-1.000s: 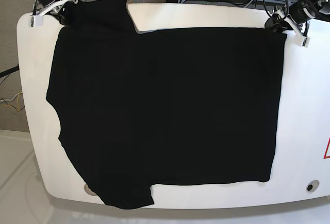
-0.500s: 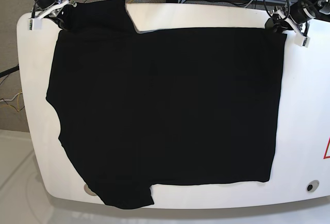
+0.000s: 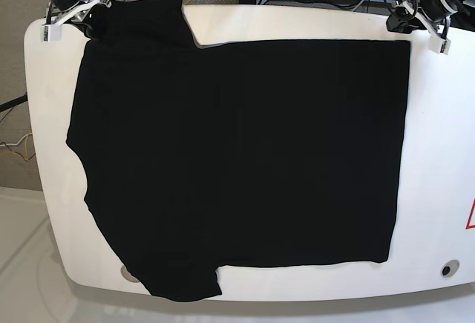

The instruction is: Fold the T-shirt properly

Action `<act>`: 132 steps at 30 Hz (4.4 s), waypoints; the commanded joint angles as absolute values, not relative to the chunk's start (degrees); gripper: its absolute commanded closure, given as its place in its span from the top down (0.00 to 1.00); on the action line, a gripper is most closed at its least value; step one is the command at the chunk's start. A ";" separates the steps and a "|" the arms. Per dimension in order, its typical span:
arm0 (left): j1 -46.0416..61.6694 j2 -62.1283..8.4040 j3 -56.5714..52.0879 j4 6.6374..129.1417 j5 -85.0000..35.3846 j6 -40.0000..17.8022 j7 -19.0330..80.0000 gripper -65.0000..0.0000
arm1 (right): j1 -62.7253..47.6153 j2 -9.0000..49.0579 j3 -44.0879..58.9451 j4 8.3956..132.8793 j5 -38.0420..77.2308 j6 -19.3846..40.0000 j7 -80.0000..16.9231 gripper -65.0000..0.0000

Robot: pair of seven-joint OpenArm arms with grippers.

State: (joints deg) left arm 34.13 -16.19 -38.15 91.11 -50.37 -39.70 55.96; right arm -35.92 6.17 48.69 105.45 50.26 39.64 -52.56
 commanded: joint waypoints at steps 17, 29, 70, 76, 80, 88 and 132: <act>33.75 -14.25 -41.58 92.06 -51.00 -40.00 55.13 0.24 | -35.29 6.72 49.12 106.06 51.07 40.00 -50.31 0.01; 33.35 -14.80 -41.32 91.37 -51.15 -40.00 55.69 0.24 | -35.14 6.66 49.25 105.84 50.75 40.00 -50.90 0.01; 32.60 -14.40 -41.26 90.14 -50.11 -39.95 52.39 0.32 | -34.72 6.43 49.19 105.53 49.94 40.00 -50.30 0.01; 32.08 -14.40 -41.04 89.29 -50.34 -39.86 52.73 0.30 | -34.73 6.43 49.14 105.52 49.95 40.00 -50.37 0.02; 32.12 -14.45 -40.85 89.40 -50.45 -39.46 53.78 0.33 | -34.67 6.39 49.19 105.52 49.97 40.00 -50.18 0.02; 32.00 -14.60 -40.84 89.65 -50.27 -38.29 55.55 0.53 | -34.68 6.34 49.39 105.40 49.86 40.00 -50.04 0.02; 32.21 -13.89 -38.58 90.55 -46.78 -39.48 52.42 0.54 | -34.52 6.13 49.66 105.33 49.34 40.00 -50.14 0.01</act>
State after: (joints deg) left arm 31.57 -13.52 -38.15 90.11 -47.18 -39.53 51.16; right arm -34.28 5.41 49.04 104.55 48.25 39.62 -51.27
